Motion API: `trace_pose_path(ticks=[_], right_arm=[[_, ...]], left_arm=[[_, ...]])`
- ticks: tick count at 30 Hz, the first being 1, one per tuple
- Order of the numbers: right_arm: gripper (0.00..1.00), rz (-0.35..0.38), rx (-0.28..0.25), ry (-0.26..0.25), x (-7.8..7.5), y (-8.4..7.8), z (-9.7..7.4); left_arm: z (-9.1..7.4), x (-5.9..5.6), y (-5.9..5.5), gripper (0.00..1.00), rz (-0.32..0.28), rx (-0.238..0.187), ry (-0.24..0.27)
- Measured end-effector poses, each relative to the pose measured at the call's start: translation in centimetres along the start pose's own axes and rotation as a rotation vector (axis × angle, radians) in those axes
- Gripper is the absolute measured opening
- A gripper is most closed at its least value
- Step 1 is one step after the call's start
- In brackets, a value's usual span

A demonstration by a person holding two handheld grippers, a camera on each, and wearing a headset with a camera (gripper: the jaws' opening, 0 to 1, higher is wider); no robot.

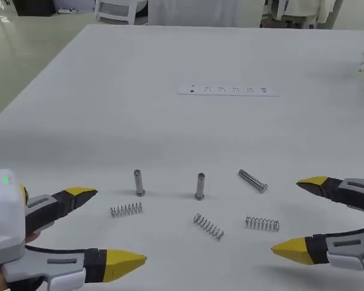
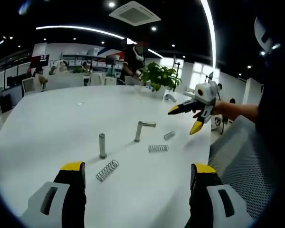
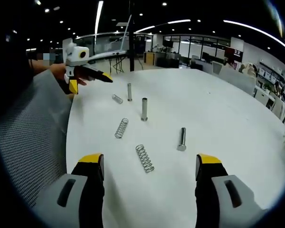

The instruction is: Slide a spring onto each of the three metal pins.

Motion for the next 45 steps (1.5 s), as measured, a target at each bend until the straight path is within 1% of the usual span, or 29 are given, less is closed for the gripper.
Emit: trace_pose_path(ticks=[4,8,18,23,27,33,45], right_arm=[[0.79,-0.009,0.007,-0.002,-0.3,0.1,0.1],[0.79,-0.012,0.001,-0.005,-0.6,0.4,0.2],[0.79,-0.019,0.008,-0.004,-1.0,0.2,0.3],[0.78,-0.024,0.009,-0.008,-1.3,0.4,0.5],[0.78,-0.035,0.015,-0.007,-1.7,0.7,0.7],[0.78,-0.044,0.011,-0.007,-2.2,1.2,1.1],[0.77,-0.057,0.023,0.0,-2.9,1.6,1.9]], left_arm=[[0.0,0.0,0.0,0.88,0.001,0.002,-0.001],[0.1,0.0,0.0,0.88,0.001,0.003,-0.001],[0.0,0.0,-0.1,0.88,-0.001,0.003,0.002],[0.1,-0.1,-0.1,0.88,-0.001,0.006,0.0],[0.1,0.0,-0.1,0.87,-0.002,0.004,0.001],[0.1,0.0,-0.1,0.87,-0.003,0.004,0.003],[0.1,0.0,-0.3,0.87,-0.007,0.006,0.004]])
Point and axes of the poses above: the centre of the closed fingertips' face, and the gripper's own axes: z roughly forward along the fingers, x roughly to its left, y roughly out of its top, the point moved 7 cm from there along -z, roughly backward along the fingers, and after that the axes turned 9 degrees about -z, right-handed, at the moved point
